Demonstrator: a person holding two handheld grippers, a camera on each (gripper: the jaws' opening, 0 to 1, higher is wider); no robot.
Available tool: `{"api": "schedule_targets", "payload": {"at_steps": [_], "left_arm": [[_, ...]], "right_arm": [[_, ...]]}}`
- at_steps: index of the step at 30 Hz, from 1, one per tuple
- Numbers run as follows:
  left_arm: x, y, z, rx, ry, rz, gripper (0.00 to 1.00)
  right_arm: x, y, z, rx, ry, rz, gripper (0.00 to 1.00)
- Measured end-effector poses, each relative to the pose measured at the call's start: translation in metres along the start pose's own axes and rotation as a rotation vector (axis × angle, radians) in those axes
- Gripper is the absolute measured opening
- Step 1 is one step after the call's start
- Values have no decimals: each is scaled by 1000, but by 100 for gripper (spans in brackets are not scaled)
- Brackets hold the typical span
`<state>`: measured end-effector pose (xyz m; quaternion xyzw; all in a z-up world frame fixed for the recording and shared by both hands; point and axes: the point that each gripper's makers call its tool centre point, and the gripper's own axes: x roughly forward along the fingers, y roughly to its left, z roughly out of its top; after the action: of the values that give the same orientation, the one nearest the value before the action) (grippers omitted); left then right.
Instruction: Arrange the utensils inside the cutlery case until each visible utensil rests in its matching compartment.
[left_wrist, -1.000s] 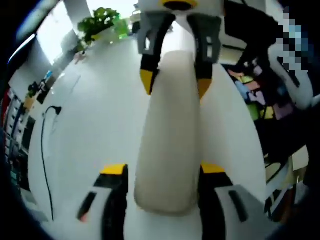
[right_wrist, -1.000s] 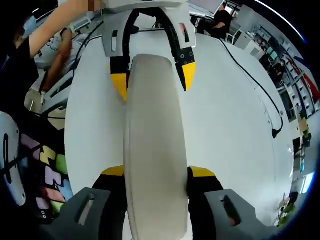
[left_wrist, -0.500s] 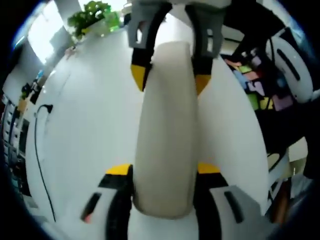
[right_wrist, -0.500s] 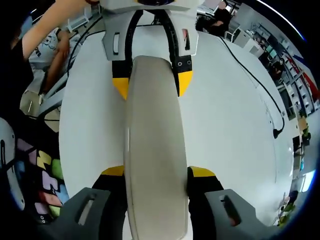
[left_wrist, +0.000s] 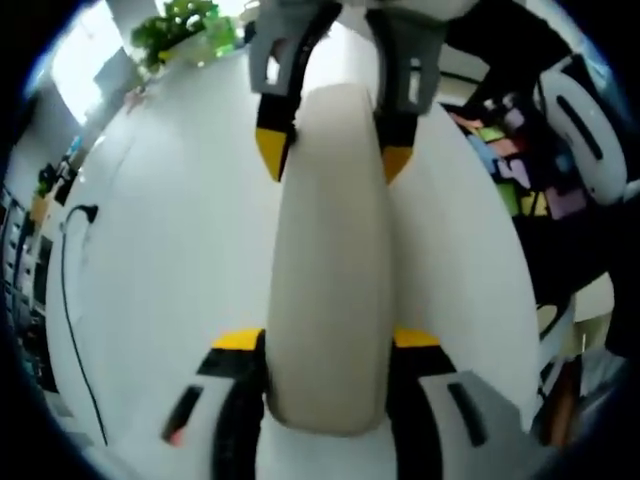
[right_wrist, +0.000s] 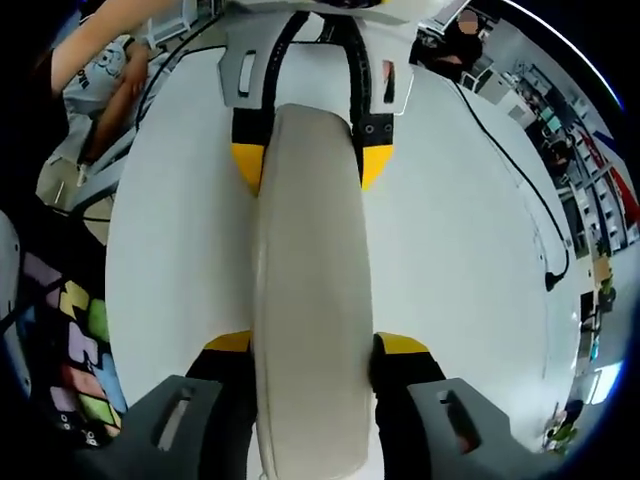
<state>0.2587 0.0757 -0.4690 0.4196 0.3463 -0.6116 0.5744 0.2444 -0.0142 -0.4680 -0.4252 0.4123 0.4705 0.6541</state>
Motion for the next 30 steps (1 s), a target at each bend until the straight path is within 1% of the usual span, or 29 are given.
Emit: {"api": "schedule_targets", "payload": {"at_steps": [7,12,17,25,30], "left_arm": [[1,-4,-2,-31,-7,-28,49],[2,-6,-3,-45,-6,-40,49],[3,-7,-3,-50,-14,-45,49],[5,-11,-2,-48,-21,-44,49],[6,-13,-2,-42,-19,-47,48]], "right_arm": [[1,1,-1,-14,-8,17,46],[0,-4,-4,-31,-3,9,48],[-2,-5,-11,-25,0,13,48],[-9,-6,-28,-20,12,24,47],[-15,-5,-32,-12,6,39,44]]}}
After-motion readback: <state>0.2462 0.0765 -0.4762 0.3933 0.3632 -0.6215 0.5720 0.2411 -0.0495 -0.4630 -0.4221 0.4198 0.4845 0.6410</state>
